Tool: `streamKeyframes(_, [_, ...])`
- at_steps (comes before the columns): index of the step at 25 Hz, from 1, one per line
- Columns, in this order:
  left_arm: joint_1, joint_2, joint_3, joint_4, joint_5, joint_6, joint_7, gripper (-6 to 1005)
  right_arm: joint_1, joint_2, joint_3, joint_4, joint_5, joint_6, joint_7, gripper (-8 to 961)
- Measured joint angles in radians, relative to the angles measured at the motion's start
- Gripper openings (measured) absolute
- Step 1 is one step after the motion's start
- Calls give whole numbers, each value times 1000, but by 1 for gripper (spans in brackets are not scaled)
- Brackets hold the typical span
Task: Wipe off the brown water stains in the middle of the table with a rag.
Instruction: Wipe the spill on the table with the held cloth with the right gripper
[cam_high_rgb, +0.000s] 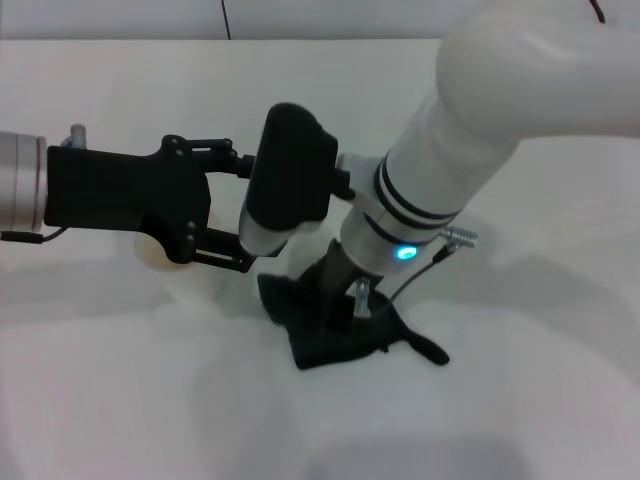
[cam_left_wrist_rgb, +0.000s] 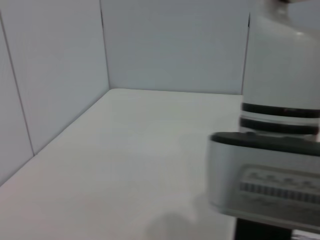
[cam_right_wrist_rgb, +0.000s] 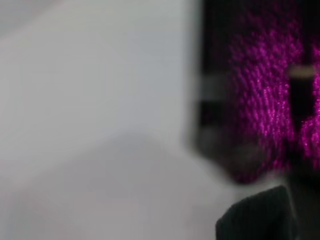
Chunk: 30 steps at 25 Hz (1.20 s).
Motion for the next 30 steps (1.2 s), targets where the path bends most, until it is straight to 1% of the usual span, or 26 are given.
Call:
streamKeyframes(6, [0, 0, 9, -8, -3, -11, 0, 886, 42, 0, -1, 77, -6, 60, 11, 58])
streamKeyframes(9, [0, 0, 23, -13, -14, -25, 0, 886, 55, 0, 1, 101, -12, 81, 11, 56])
streamKeyframes(17, [-1, 0, 27, -23, -17, -38, 0, 886, 90, 0, 24, 184, -25, 126, 20, 55])
streamKeyframes(23, [0, 0, 27, -23, -24, -39, 1, 886, 87, 0, 111, 229, -64, 128, 21, 56])
streamKeyframes(27, [1, 2, 27, -23, -24, -40, 1, 886, 65, -1, 174, 218, -94, 111, 21, 56])
streamKeyframes(30, [1, 3, 27, -23, -24, -40, 1, 886, 47, -3, 201, 200, -108, 91, 21, 55])
